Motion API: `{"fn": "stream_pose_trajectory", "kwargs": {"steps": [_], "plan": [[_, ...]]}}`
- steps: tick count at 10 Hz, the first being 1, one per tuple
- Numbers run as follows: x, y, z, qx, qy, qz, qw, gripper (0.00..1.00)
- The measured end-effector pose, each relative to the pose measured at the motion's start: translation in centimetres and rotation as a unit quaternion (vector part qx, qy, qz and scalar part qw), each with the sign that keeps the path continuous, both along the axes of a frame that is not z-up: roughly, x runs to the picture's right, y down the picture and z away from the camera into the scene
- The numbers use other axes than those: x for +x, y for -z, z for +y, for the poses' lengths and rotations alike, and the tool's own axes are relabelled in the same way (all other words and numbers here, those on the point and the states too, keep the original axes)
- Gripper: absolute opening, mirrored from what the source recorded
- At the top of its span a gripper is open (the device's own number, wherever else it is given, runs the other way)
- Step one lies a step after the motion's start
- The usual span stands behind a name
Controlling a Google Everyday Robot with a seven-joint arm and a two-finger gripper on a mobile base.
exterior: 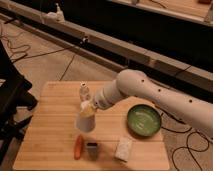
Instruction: Place the ceramic cup over the eraser
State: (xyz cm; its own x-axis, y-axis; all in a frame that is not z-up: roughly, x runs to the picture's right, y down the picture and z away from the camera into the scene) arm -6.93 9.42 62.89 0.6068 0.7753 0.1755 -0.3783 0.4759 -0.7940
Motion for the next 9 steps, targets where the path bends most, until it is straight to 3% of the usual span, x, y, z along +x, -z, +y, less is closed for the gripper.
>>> {"fn": "stream_pose_trajectory", "kwargs": {"steps": [6,9], "plan": [[1.9,4.7,3.8,-0.011,-0.001,0.034,0.9994,0.0],[2.6,6.0,5.6,-0.016,-0.008,0.047,0.9987,0.0]]}}
